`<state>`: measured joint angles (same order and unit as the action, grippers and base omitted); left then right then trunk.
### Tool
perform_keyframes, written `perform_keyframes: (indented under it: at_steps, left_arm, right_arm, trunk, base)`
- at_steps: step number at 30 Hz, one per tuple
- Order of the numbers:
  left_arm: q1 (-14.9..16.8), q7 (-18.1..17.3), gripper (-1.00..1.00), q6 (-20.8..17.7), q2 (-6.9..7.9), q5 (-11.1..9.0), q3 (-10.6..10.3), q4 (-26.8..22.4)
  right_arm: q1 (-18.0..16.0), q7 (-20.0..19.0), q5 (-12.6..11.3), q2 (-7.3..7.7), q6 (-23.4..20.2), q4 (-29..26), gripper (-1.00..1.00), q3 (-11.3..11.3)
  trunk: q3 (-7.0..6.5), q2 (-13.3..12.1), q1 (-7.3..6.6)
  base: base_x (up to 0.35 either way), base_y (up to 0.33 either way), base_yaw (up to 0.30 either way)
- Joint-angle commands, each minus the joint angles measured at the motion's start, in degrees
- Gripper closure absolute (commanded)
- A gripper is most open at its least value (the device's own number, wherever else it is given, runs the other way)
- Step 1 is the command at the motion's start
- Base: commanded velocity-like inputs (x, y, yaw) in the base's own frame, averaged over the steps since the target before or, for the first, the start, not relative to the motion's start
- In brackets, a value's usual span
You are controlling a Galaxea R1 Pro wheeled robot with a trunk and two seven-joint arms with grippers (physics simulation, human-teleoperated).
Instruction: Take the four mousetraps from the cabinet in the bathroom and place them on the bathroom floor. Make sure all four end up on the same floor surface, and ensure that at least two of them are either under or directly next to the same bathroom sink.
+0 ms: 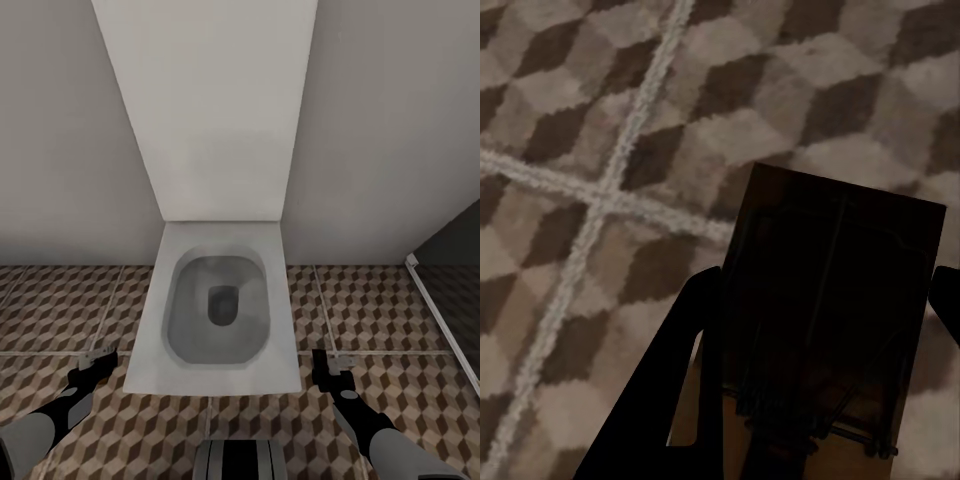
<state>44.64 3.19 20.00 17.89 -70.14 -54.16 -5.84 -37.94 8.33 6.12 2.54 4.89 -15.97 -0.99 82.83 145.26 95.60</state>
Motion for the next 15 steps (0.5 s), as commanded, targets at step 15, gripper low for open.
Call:
perform_keyframes:
  at_steps: [15]
  left_arm:
    - [0.0,0.29,1.0,-0.29,0.04,-0.26,-0.4,-0.14]
  right_arm:
    - [-0.03,0.2,0.39,0.01,0.12,0.06,1.0,-0.14]
  trunk:
    - [0.03,0.01,-0.01]
  base:
    - [0.177,0.039,0.0]
